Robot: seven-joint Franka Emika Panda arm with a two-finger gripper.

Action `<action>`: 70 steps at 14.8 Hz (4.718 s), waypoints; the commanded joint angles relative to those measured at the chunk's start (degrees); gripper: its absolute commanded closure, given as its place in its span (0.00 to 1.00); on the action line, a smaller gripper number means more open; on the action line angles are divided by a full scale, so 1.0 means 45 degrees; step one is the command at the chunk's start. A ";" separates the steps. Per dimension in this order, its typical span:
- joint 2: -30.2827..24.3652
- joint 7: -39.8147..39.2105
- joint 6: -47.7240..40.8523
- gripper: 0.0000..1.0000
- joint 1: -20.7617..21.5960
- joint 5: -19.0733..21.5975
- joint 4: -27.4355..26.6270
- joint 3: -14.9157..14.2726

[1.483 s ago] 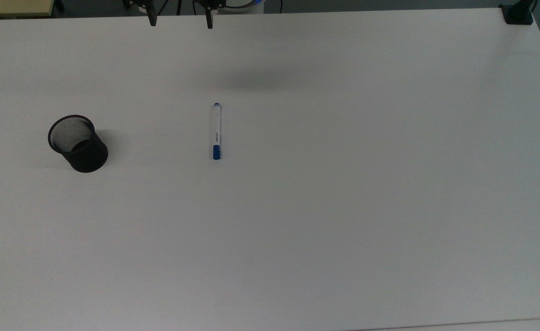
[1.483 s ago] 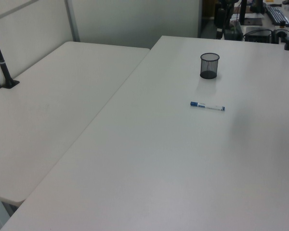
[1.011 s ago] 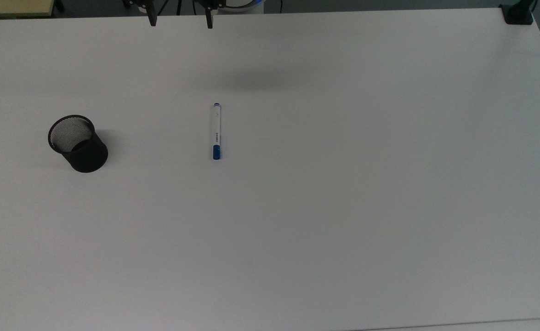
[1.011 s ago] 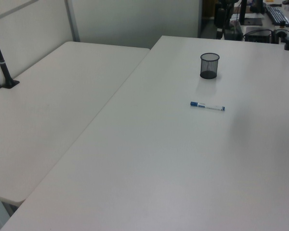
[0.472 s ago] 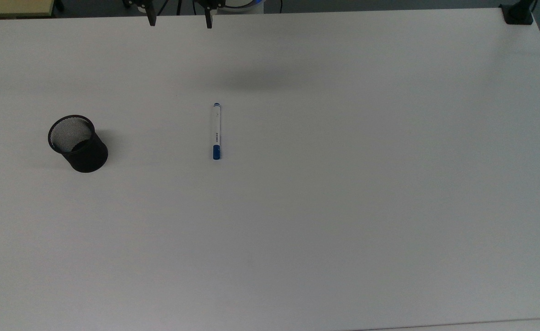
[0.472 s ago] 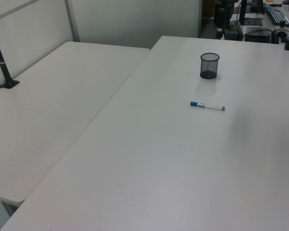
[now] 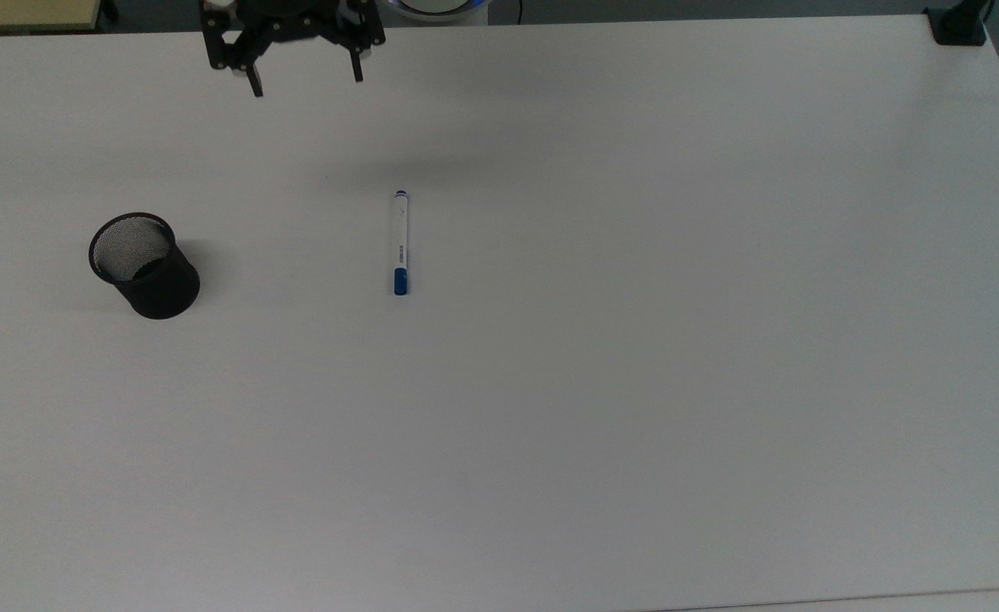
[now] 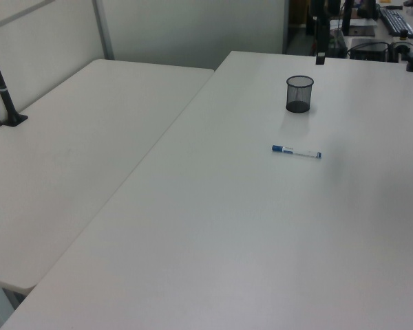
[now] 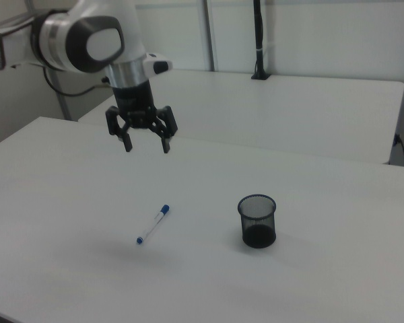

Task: Insert the marker
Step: 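Move the open gripper down over the white blue-capped marker, then close the gripper on the marker's body, then lift the marker and carry it over the black mesh cup, then lower the marker cap-first into the mesh cup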

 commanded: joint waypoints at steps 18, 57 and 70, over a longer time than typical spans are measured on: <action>0.4345 0.5350 0.7767 0.37 0.1616 -0.1503 -0.2778 0.0005; 0.3624 0.2834 1.9564 0.97 -0.3521 -0.1466 -0.4671 -0.0073; 0.2784 0.3985 1.9116 0.00 -0.3619 -0.1349 -0.4614 -0.0073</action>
